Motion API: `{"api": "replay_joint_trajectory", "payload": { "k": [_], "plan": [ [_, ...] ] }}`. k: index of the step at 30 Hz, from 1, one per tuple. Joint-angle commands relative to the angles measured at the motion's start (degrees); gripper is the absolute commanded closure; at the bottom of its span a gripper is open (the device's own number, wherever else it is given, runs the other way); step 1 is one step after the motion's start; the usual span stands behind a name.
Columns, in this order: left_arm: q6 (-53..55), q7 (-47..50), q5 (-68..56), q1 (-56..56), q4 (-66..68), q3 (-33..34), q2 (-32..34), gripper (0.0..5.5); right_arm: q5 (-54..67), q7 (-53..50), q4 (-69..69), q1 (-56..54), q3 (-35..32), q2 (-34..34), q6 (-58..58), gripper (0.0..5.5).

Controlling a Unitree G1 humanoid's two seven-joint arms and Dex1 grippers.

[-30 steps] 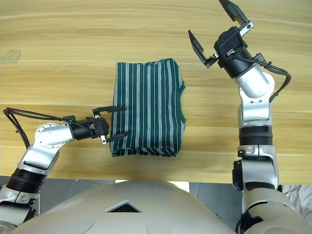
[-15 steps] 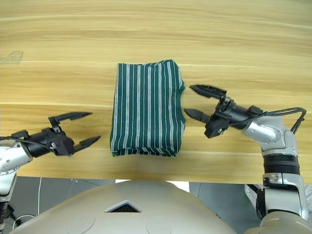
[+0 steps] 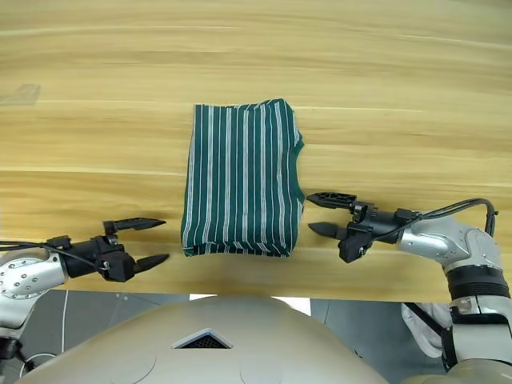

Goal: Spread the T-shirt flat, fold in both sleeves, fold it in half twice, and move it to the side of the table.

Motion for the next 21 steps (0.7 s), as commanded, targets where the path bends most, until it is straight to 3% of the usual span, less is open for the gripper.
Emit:
{"api": "replay_joint_trajectory", "payload": {
  "k": [1,9,21],
  "plan": [
    [0.5,-0.7,0.3,-1.9,0.4,-3.6,-0.3,1.60,3.1,6.9,-2.7,4.1,7.1,-2.0,5.1,1.20],
    [0.4,-0.2,2.1,-7.2,2.5,-7.0,-0.3,1.60,13.2,14.2,-7.9,1.9,15.2,-2.3,12.5,1.20],
    [-1.0,-0.3,3.8,-11.7,5.7,-10.2,0.4,1.60,16.3,17.9,-8.8,0.1,20.8,-1.3,15.8,1.20]
  ]
}}
